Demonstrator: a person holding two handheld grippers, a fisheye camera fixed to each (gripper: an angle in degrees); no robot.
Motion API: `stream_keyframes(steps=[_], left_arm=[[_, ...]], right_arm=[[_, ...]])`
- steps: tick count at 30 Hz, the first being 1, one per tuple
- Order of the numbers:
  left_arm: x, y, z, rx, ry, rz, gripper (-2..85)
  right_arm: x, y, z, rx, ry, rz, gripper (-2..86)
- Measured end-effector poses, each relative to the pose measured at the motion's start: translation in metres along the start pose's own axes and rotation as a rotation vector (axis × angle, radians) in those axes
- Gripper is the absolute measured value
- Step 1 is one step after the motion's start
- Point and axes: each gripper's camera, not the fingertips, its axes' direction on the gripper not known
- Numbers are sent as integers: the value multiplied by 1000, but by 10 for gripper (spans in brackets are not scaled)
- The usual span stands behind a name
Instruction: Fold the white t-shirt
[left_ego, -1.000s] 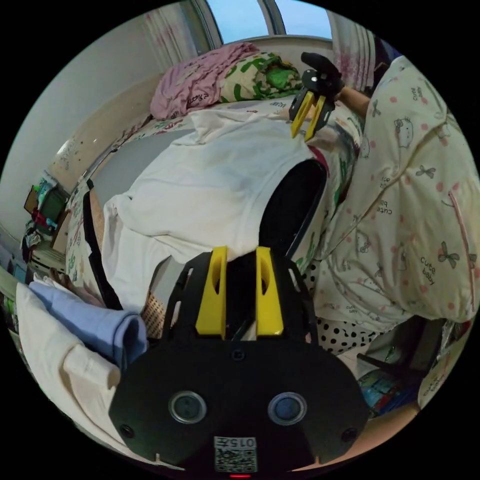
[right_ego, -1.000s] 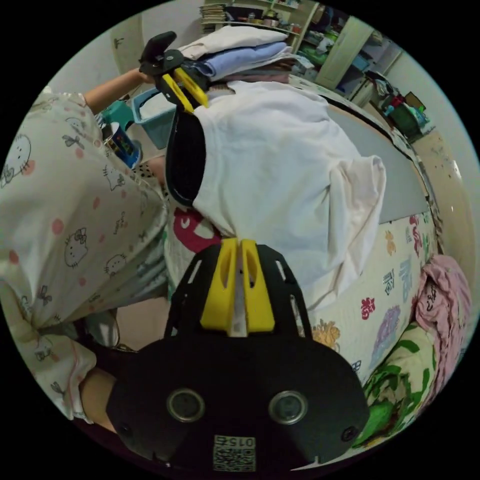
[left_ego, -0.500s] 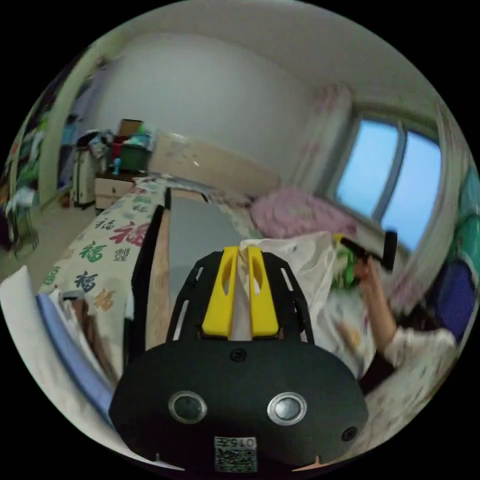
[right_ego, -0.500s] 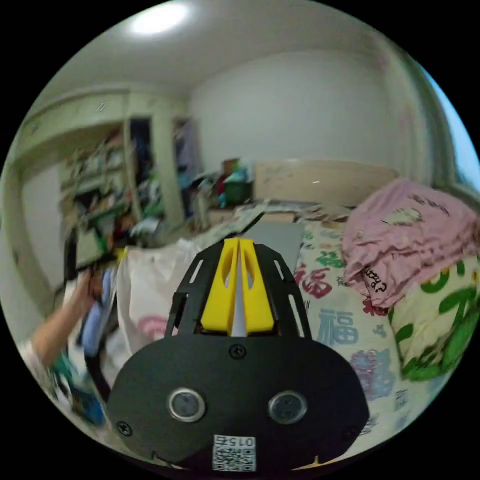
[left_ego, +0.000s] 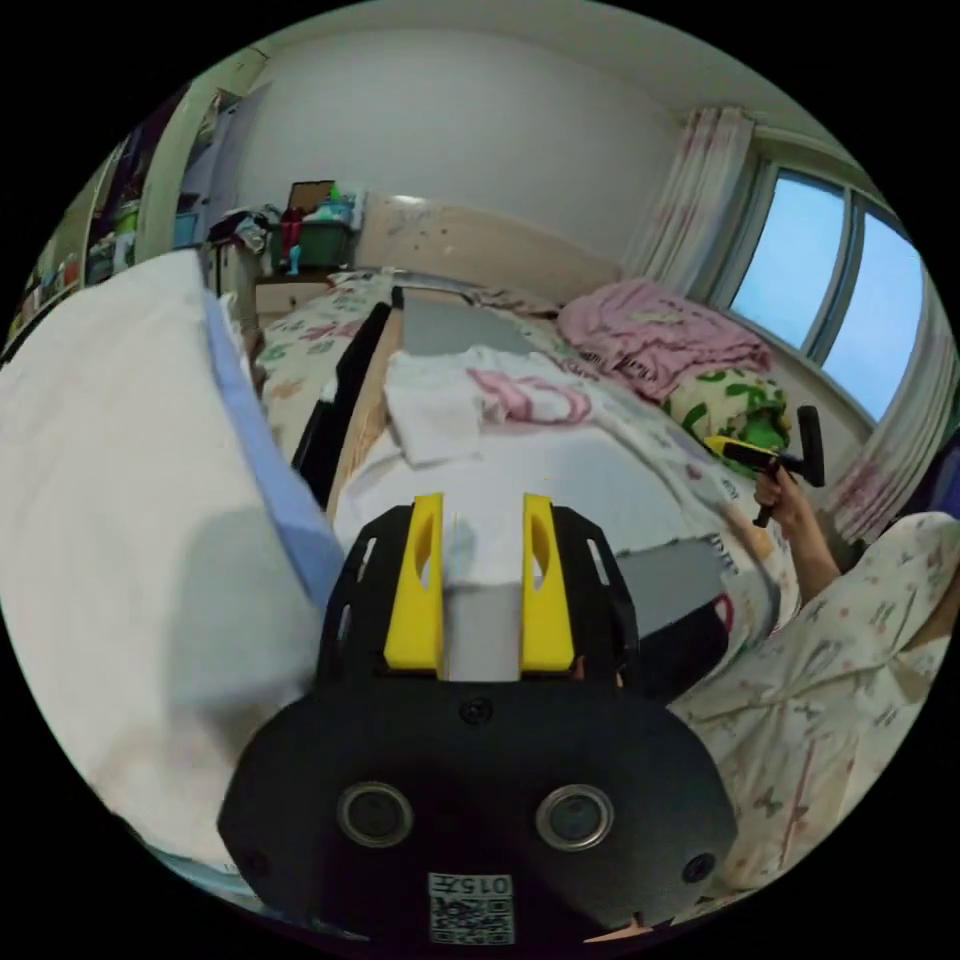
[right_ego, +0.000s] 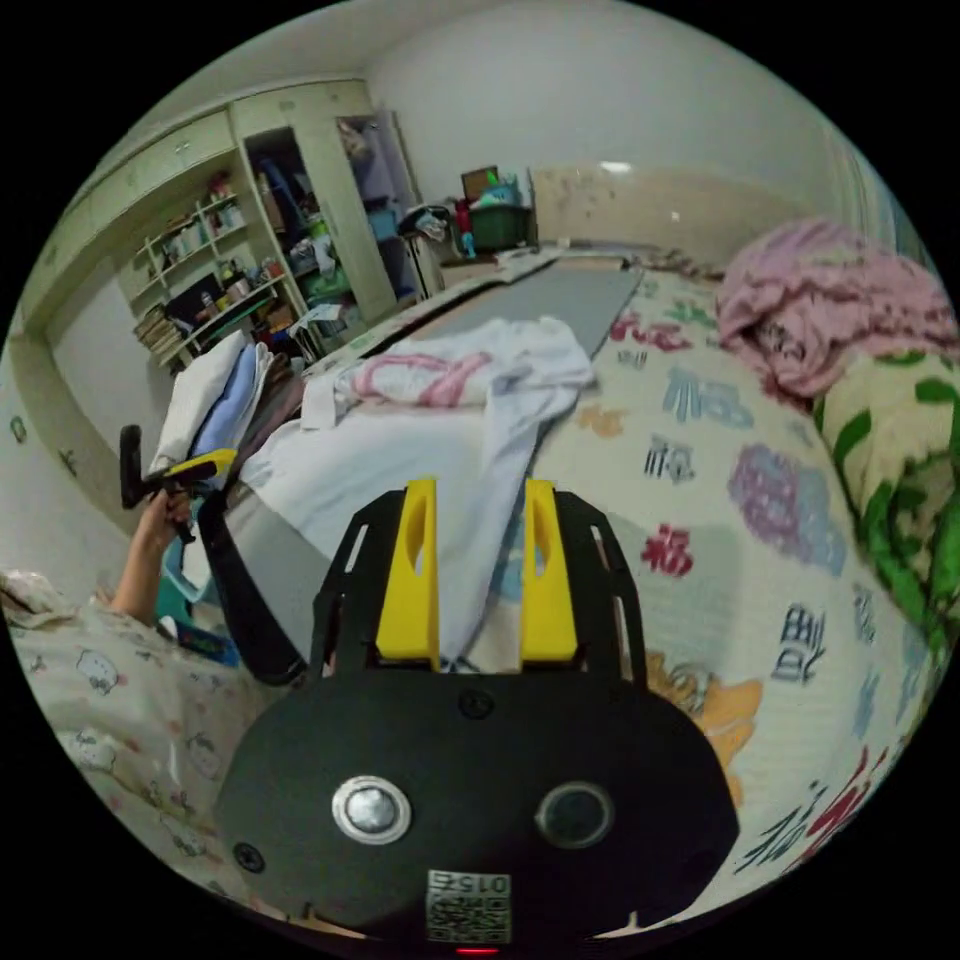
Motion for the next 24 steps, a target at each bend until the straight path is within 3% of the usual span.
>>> stream_keyframes(steps=[4,8,13,17,21,24], left_arm=[[4,47,-7,29,-82,-109,109],[-14,91,-26,248,-112,-358,105],[-34,83,-21,170,-77,-434,132],[-44,103,-25,218,-224,-567,153],[-80,88,-14,212,-74,-615,145],[-88,67,2,127,-79,-579,126]], right_arm=[[0,7,-22,-46,-74,65,140],[-33,-23,-39,-71,-97,-32,148],[-57,-62,-34,-208,8,-60,146],[-61,-84,-44,-263,46,-16,111],[-59,-120,-61,-299,-24,29,82],[-62,-140,-78,-311,-20,38,67]])
